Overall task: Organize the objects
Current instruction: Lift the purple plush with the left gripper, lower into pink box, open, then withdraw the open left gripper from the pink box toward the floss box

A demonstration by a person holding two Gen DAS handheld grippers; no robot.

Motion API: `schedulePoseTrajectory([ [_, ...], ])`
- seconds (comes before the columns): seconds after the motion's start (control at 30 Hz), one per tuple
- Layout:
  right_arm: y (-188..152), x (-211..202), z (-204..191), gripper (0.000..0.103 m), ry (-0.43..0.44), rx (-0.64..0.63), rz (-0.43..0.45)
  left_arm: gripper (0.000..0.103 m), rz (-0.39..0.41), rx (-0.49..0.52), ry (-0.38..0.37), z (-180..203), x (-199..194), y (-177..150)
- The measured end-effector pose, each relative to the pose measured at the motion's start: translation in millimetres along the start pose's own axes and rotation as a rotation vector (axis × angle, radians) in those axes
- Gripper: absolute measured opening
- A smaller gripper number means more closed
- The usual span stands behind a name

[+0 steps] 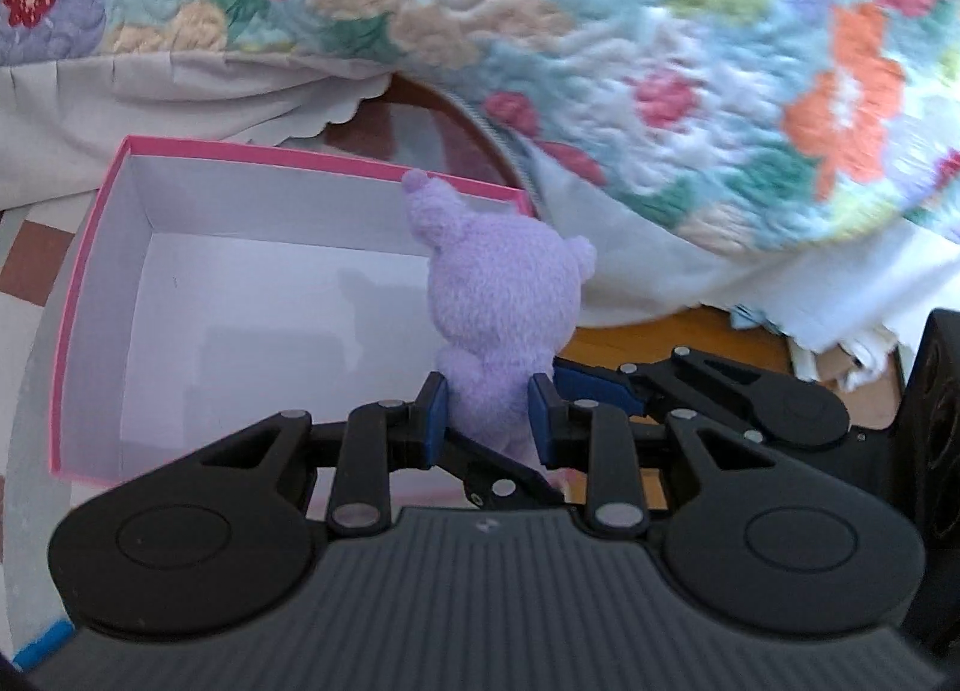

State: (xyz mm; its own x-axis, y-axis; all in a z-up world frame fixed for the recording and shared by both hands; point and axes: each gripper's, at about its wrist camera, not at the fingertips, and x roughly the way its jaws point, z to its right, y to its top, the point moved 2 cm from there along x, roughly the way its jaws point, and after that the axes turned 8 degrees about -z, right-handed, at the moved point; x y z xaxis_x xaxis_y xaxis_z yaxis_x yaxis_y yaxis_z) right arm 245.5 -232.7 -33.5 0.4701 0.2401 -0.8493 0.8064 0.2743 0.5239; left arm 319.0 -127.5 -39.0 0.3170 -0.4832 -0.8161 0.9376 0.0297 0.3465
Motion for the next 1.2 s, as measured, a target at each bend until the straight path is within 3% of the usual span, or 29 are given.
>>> schedulePoseTrajectory([
  [0.27,15,68,29,0.058,0.016,0.039,-0.109,0.028,-0.092,-0.086,-0.078,-40,72,34],
  [0.4,17,97,37,0.058,-0.027,0.017,-0.197,0.027,-0.143,-0.127,-0.114,-50,102,40],
  [0.5,17,106,33,0.058,-0.080,-0.022,-0.213,0.027,-0.150,-0.133,-0.127,-53,111,43],
  [0.63,25,108,32,0.062,-0.123,0.010,-0.224,0.045,-0.159,-0.158,-0.100,-61,113,43],
  [0.77,19,95,32,0.069,-0.117,0.067,-0.225,0.057,-0.158,-0.107,-0.025,-62,91,29],
  [1.0,-12,28,0,0.070,0.020,0.145,-0.109,0.058,-0.179,-0.079,-0.010,-63,31,-6],
  [1.2,-24,-18,-42,0.070,0.069,0.099,-0.058,0.058,-0.187,-0.041,0.046,-61,-31,-34],
])
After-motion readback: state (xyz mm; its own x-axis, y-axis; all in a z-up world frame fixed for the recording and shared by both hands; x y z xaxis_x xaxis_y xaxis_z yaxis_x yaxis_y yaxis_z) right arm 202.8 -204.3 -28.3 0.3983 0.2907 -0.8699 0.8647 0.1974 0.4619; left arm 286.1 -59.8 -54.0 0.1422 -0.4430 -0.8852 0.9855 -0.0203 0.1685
